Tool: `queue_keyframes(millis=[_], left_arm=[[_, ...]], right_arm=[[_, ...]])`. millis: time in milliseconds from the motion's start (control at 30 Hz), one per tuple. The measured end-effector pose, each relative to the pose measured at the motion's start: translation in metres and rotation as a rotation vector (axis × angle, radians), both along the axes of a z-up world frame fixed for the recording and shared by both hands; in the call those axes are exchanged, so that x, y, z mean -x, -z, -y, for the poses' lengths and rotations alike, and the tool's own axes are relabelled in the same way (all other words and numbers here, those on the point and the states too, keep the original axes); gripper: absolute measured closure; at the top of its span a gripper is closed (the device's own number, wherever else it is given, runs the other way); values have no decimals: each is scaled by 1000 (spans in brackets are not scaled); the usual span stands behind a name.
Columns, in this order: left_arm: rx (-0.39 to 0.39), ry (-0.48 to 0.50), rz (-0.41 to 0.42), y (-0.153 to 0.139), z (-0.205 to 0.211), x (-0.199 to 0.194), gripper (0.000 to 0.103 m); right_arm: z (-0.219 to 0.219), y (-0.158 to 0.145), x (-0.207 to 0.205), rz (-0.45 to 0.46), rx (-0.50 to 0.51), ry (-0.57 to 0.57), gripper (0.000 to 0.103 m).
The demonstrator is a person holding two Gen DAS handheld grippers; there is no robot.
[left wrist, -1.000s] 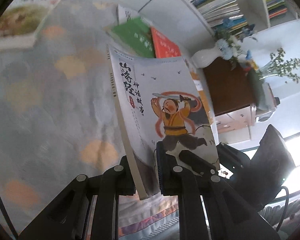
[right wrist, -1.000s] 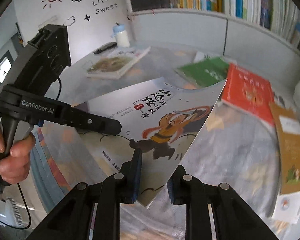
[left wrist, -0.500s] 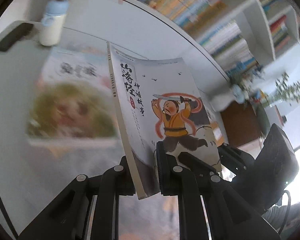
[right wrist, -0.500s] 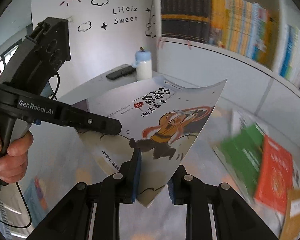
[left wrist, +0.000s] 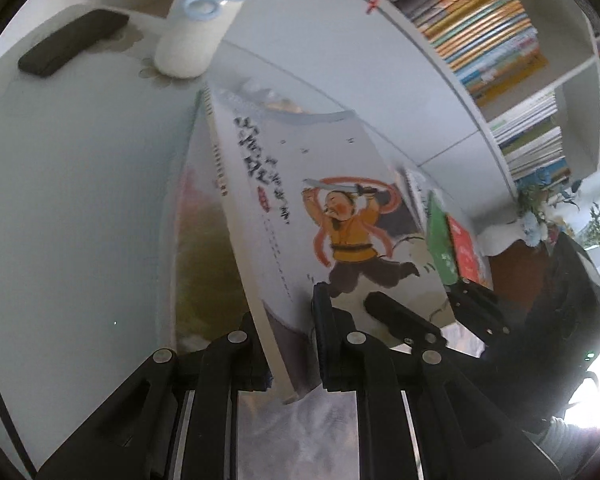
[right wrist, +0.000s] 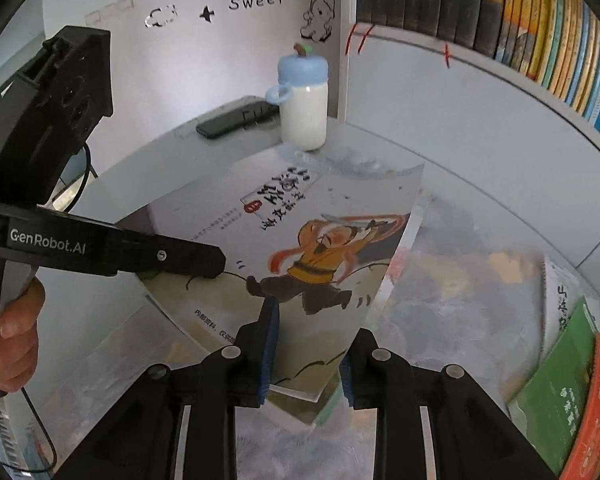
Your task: Organize books
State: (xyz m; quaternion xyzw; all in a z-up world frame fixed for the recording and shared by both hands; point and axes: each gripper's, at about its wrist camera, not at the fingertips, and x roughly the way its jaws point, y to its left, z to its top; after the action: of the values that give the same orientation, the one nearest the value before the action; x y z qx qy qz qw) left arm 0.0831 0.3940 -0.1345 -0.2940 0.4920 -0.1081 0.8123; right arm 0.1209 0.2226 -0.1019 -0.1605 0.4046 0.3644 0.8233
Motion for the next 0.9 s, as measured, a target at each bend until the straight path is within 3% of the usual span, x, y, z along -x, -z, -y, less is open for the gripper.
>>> queue_keyframes(millis=[233,433,500,600,700,800,900], left_arm=[[90,-135,-44,17,-34,12,87],[-8,-229,-37,0,-54,29,87],[-52,-213,-32,-8,-48,33,87],[-111,-169,-33,-17,-33,35,87],[-138,-113,-36,-22,-8,36,86],[-149,-51,-38,-27,30,31,77],[-156,11,-36,-32,74,26,77]], right_arm=[[-11,22,4,-50,41,15,75],[-7,27,-10,-153,-10,75,62],[-2,27,-10,-185,-15,81,55],[14,26,-3,-219,-16,109,51],[47,22,10,-243,-67,157,50],[95,18,28,-251,-103,233,50],[147,18,43,-260,-106,318,49]])
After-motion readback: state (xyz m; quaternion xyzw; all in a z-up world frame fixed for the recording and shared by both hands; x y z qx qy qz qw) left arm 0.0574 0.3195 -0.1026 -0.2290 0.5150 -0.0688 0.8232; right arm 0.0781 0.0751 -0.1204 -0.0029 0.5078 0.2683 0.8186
